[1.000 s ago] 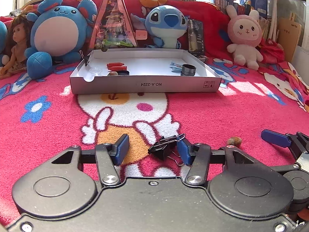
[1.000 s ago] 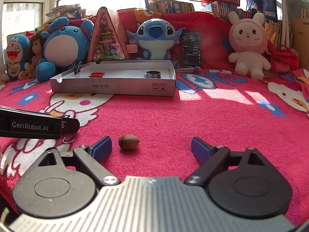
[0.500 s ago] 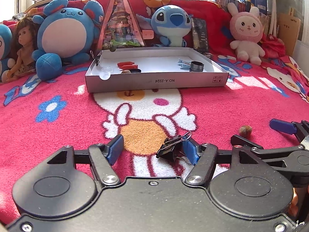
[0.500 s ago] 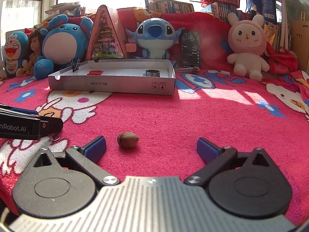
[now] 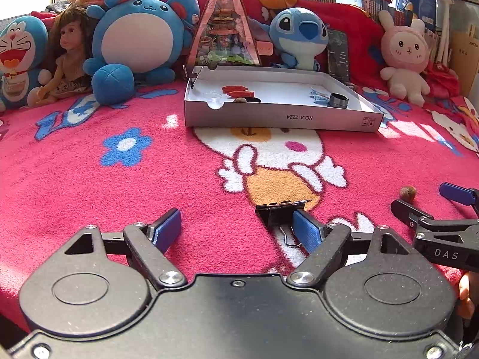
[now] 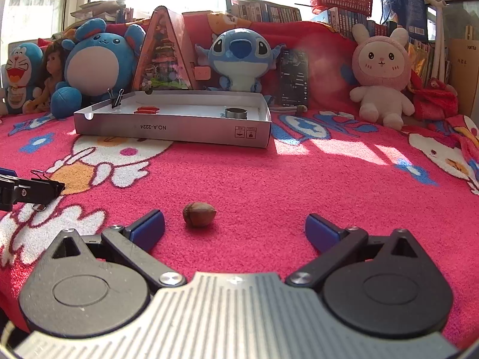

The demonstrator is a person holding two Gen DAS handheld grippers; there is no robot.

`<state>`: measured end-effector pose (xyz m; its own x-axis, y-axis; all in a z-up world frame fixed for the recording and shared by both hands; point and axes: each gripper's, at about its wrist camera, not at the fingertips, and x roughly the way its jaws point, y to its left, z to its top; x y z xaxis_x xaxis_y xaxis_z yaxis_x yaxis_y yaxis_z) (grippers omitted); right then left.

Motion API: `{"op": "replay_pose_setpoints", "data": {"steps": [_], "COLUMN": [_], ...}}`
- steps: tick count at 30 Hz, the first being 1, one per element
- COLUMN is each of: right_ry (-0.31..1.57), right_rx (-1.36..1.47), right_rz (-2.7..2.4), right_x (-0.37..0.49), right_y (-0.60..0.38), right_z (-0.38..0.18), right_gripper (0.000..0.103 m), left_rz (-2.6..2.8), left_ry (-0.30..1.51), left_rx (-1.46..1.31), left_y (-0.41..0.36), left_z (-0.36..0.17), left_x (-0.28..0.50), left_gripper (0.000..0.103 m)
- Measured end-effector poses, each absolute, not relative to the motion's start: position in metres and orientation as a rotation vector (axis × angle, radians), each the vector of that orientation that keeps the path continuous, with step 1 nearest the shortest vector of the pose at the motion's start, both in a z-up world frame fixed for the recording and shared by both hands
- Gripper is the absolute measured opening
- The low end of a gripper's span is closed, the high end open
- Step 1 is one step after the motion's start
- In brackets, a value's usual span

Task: Organize rigid objects
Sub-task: 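Hold the binder clip in the left tool while the right tool moves to the nut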

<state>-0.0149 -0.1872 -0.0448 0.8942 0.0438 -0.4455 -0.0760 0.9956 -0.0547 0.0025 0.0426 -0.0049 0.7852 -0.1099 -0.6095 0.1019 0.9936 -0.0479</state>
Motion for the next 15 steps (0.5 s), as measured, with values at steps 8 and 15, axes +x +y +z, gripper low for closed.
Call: {"op": "replay_pose_setpoints", "data": {"steps": [8, 15], "right_ry": [0.469, 0.467], "right_rx": [-0.046, -0.038], "right_rz": [0.055, 0.061], "right_x": [-0.015, -0.015], "right_y": [-0.187, -0.188], "right_z": [-0.044, -0.045], "right_gripper": [0.103, 0.103], "left_rz": [-0.094, -0.078], "left_ry": [0.642, 0.648], "left_rx": [-0.023, -0.035], "left_y": [0.040, 0.035], "left_z": [-0.008, -0.007], "left_x": [0.001, 0.001], "left_gripper": [0.087, 0.095]}}
